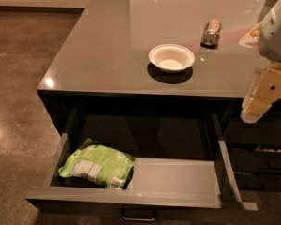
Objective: Pick green rice chip bag from top drawer and place on counter
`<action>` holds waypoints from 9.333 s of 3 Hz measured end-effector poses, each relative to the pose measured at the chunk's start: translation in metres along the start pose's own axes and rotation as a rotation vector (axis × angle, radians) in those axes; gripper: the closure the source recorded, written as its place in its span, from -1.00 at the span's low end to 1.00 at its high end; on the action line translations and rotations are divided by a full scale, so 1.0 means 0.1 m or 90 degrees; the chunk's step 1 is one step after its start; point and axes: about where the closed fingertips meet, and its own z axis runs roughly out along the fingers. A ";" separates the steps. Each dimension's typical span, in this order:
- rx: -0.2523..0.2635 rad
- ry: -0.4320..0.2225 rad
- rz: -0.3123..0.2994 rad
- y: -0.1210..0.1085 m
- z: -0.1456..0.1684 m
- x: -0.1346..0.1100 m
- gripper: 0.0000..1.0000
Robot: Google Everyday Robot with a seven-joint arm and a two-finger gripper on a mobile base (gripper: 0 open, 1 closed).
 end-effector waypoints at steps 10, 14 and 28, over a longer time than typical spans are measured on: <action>-0.242 -0.114 -0.127 0.92 2.83 -2.06 -1.00; -0.267 -0.141 -0.096 1.37 3.46 -2.51 -1.00; -0.072 -0.261 -0.216 -0.99 0.97 -3.69 0.02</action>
Offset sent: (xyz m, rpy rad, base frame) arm 0.0023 0.0119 -0.0126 0.0275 0.0622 0.0684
